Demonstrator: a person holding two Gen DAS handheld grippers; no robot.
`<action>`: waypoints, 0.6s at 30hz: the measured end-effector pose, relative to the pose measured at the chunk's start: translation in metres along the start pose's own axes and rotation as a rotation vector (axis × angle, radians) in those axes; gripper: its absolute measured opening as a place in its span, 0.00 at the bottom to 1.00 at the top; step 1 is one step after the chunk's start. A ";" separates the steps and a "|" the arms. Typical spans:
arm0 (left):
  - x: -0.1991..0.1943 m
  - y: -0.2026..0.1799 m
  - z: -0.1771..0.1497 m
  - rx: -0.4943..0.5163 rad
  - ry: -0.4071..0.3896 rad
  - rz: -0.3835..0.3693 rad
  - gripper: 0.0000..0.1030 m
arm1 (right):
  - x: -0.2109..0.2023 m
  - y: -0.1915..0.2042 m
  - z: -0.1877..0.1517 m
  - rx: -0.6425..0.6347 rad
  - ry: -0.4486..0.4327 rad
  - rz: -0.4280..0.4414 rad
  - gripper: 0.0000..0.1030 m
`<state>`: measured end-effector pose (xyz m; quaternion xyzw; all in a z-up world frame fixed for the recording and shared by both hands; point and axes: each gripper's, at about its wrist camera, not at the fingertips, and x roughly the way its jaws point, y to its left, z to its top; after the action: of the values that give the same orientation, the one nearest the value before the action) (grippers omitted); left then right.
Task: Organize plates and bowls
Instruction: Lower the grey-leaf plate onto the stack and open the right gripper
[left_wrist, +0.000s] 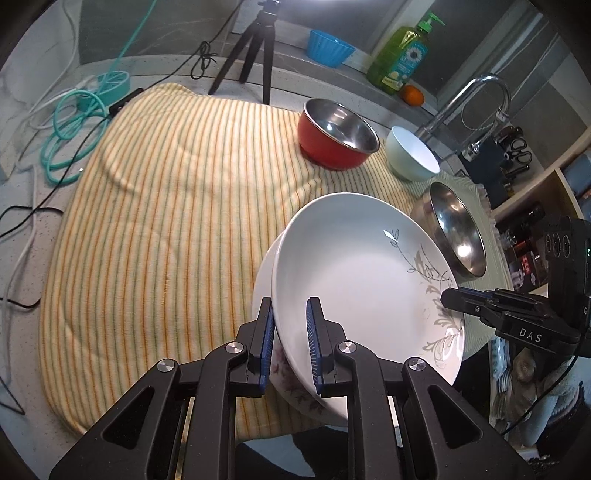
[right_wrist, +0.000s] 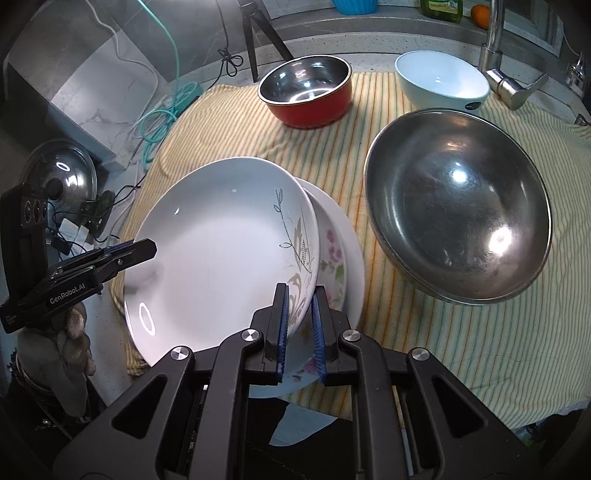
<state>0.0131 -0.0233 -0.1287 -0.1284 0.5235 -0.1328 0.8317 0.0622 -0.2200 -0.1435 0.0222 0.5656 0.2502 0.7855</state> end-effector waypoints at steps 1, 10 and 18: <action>0.001 -0.001 0.000 0.006 0.003 0.001 0.15 | 0.000 -0.001 -0.001 -0.001 0.001 -0.004 0.12; 0.011 -0.009 -0.002 0.036 0.032 0.023 0.15 | 0.005 -0.004 -0.006 -0.007 0.012 -0.027 0.12; 0.013 -0.012 -0.002 0.068 0.036 0.055 0.15 | 0.011 -0.002 -0.005 -0.024 0.022 -0.051 0.12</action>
<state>0.0157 -0.0397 -0.1363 -0.0832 0.5370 -0.1299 0.8293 0.0608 -0.2180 -0.1557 -0.0045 0.5717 0.2371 0.7855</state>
